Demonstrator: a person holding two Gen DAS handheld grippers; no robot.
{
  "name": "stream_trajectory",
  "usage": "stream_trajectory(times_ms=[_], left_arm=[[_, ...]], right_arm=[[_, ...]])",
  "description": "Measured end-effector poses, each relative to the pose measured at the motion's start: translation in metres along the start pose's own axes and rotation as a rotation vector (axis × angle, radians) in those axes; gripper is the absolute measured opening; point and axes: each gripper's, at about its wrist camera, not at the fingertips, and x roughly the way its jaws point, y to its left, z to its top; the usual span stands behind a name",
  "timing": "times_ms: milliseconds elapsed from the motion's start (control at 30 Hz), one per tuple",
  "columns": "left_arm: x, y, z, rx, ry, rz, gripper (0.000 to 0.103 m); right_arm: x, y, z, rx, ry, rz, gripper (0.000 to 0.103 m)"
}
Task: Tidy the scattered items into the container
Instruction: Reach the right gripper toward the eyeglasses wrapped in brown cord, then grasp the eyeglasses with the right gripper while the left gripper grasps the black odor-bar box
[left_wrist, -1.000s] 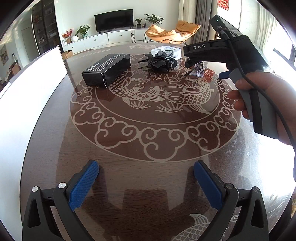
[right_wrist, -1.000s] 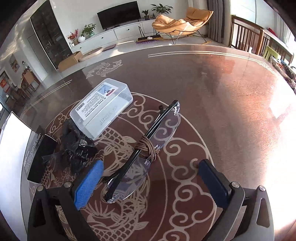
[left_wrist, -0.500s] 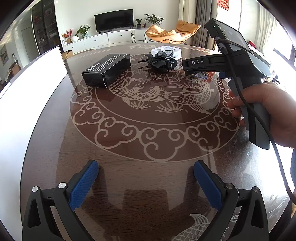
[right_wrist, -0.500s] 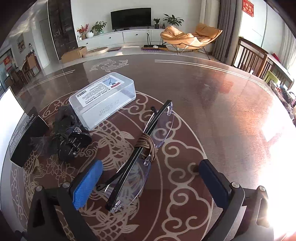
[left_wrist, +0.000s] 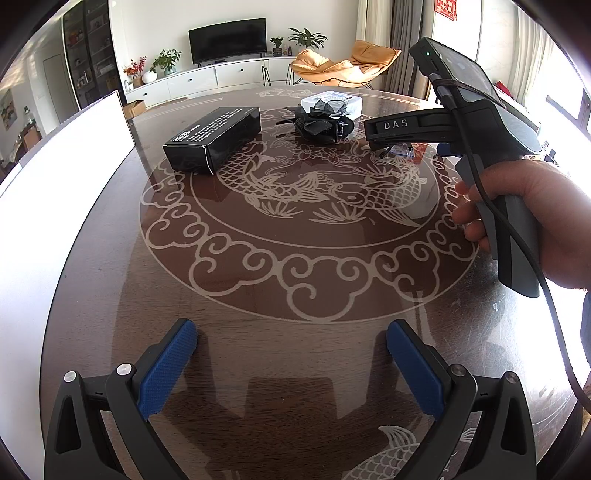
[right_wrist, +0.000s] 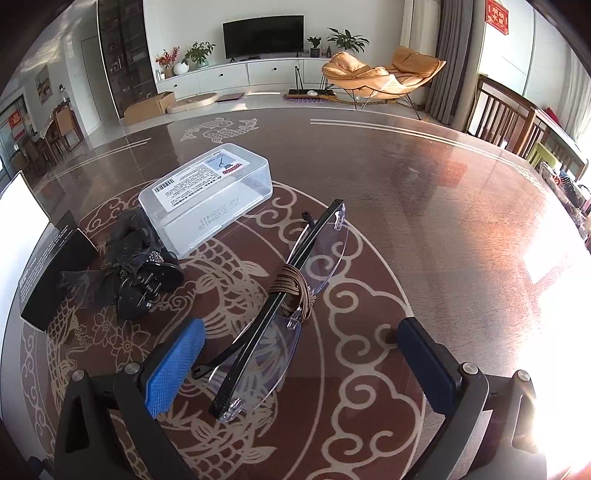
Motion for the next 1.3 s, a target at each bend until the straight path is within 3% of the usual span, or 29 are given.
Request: stream_trajectory(times_ms=[100, 167, 233, 300, 433, 567, 767, 967, 1067, 1133, 1200, 1267, 1300], left_arm=[[0.0, 0.0, -0.001, -0.001, 0.0, 0.0, 0.103], [0.0, -0.001, -0.001, -0.002, 0.0, 0.0, 0.103], [0.0, 0.0, -0.002, 0.0, 0.001, -0.001, 0.103], [-0.002, 0.001, -0.003, 0.011, 0.016, -0.006, 0.103], [0.0, 0.023, 0.009, -0.017, 0.002, 0.024, 0.103], [0.005, 0.051, 0.057, 0.008, -0.015, 0.054, 0.103], [0.035, 0.064, 0.127, 0.153, 0.012, 0.045, 0.103], [0.08, 0.05, 0.163, 0.289, 0.056, 0.146, 0.103], [0.102, 0.051, 0.17, 0.262, 0.1, 0.098, 0.103], [0.105, 0.062, 0.175, 0.177, 0.097, 0.058, 0.088], [0.102, 0.071, 0.177, 0.104, 0.085, 0.089, 0.071], [0.099, 0.073, 0.175, 0.069, 0.078, 0.09, 0.068], [0.095, 0.072, 0.172, 0.069, 0.072, 0.095, 0.065]], right_arm=[[-0.001, 0.0, -0.002, -0.024, 0.001, 0.017, 0.103], [-0.004, -0.002, -0.005, -0.03, -0.01, 0.022, 0.096], [-0.01, -0.008, -0.009, -0.027, -0.036, 0.02, 0.071], [-0.015, -0.013, -0.013, -0.03, -0.051, 0.025, 0.056], [-0.019, -0.026, -0.016, -0.004, -0.061, 0.046, 0.041], [-0.021, -0.029, -0.017, 0.011, -0.063, 0.046, 0.037], [-0.022, -0.026, -0.017, 0.009, -0.063, 0.043, 0.037], [-0.021, -0.029, -0.016, 0.011, -0.063, 0.046, 0.037], [-0.022, -0.028, -0.017, 0.012, -0.063, 0.046, 0.037], [-0.022, -0.029, -0.017, 0.017, -0.064, 0.053, 0.037], [-0.021, -0.031, -0.017, 0.019, -0.064, 0.056, 0.037], [-0.022, -0.033, -0.017, 0.027, -0.067, 0.072, 0.037], [-0.023, -0.034, -0.018, 0.033, -0.071, 0.096, 0.031]])
